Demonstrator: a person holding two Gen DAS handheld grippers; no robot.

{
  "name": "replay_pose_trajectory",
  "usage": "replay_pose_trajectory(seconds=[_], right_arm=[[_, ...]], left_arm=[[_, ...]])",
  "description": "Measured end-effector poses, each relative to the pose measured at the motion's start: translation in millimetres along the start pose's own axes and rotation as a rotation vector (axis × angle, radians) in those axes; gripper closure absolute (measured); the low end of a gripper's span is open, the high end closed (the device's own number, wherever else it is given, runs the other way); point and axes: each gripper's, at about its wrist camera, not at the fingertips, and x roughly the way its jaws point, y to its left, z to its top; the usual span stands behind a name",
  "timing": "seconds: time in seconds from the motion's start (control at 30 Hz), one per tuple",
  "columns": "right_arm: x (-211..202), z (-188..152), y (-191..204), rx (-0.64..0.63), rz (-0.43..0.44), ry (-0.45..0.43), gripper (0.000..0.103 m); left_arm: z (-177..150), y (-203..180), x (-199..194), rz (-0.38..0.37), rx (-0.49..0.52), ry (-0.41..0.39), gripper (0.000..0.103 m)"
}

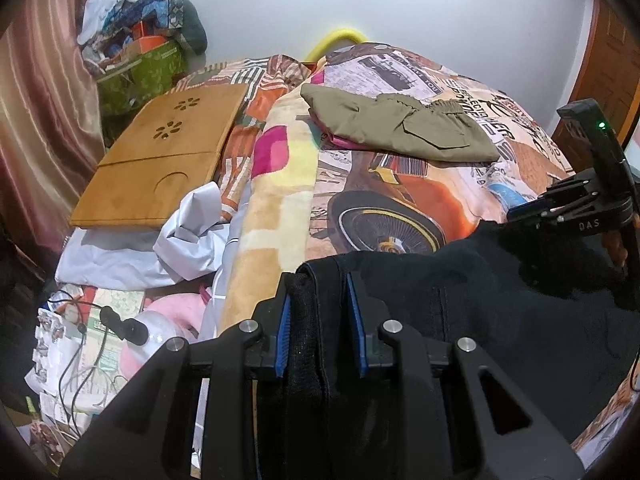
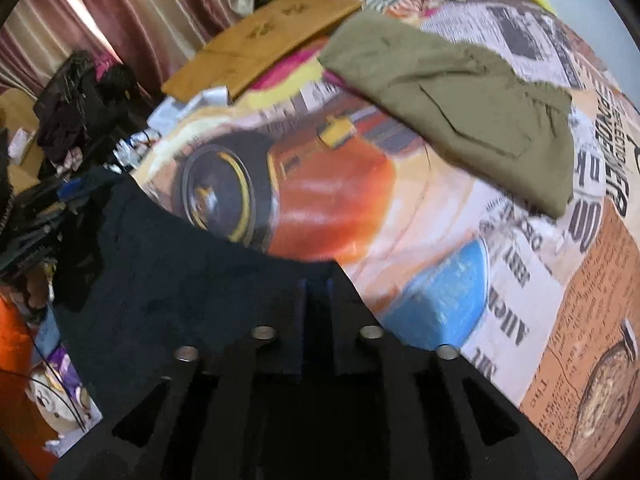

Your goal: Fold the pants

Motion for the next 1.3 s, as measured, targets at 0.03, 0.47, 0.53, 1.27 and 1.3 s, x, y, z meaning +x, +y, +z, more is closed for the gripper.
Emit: replay_pose_trajectory(seconds=[0.03,0.47,0.53,1.27,1.3], right_arm=[[2.8,-2.1,-1.1,-0.003,0.005,0.016,0.069],[28.8,8.2,7.7,-0.027,0.112,0.085,0.067],[34.6,13.0,5.4,0.004,0.138,0.085,0.067],[7.8,32.0,15.0,-0.040,-0.069,-0.154,0.098],[8.1,32.8,15.8,-0.048,-0.083,-0.160,0.098]], left_arm=[[-0.9,0.2,-0.6,0.000,0.000,-0.001,0.078],[-6.3,-4.6,-9.5,0.002,0.033,-0.038,0.078],[-6.6,-5.2,-10.1,0.002,0.039,-0.041,0.078],[21.2,33.6,40.5,-0.011,-0.116,0.072,0.078],[23.6,34.1,44.2,-0.009,-0.117,0.079,0.078]])
